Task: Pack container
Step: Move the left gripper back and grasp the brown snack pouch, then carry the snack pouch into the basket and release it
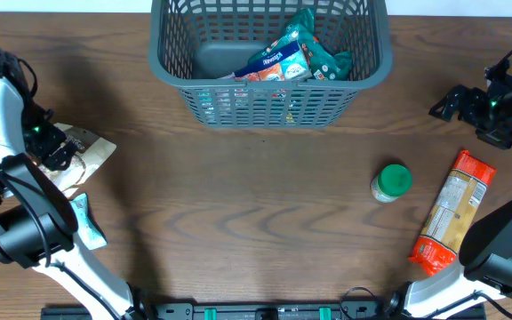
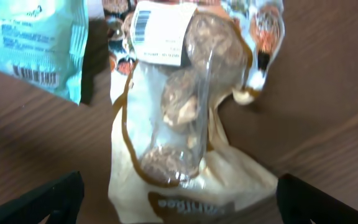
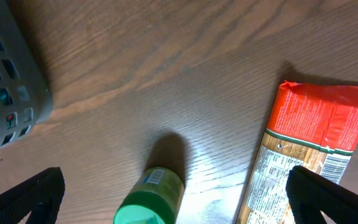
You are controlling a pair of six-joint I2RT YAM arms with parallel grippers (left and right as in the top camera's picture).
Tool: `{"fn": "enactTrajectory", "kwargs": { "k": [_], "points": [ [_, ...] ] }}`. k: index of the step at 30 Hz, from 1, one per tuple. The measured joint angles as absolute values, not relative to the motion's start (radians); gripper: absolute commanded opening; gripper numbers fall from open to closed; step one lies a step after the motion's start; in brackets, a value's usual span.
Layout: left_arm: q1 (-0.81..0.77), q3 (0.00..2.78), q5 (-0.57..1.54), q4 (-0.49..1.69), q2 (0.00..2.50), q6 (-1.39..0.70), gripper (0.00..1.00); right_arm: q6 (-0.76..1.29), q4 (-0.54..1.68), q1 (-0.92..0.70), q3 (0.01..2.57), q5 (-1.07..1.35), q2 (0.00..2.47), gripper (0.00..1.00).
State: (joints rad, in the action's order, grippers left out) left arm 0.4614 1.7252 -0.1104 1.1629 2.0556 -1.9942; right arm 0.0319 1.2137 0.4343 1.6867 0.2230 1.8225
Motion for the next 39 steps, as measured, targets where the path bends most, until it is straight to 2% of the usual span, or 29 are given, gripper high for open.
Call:
{"fn": "enactTrajectory", "kwargs": {
  "k": [15,16,17,20,22,32,39],
  "points": [
    [0.513,1.725,-0.110,1.148,2.241,-1.994,1.00,0.032,1.249,0.434,1.687,0.223,1.822,0.99],
    [0.514,1.725,-0.110,1.145,2.252,-1.994,0.97,0.032,1.254,0.434,1.687,0.223,1.822,0.99],
    [0.514,1.725,-0.110,1.144,2.261,-1.994,0.86,0.032,1.257,0.434,1.687,0.223,1.822,0.99],
    [0.516,1.726,-0.112,1.144,2.270,-1.980,0.34,0.032,1.263,0.434,1.687,0.223,1.822,0.99],
    [0.516,1.726,-0.111,1.146,2.272,-1.950,0.19,0.032,1.264,0.434,1.687,0.223,1.822,0.99],
    [0.521,1.726,-0.078,1.134,2.264,-1.701,0.06,0.027,1.264,0.434,1.687,0.223,1.822,0.99],
    [0.522,1.732,-0.069,0.998,2.213,-1.361,0.06,0.013,1.264,0.434,1.687,0.223,1.822,0.99]
  ]
}}
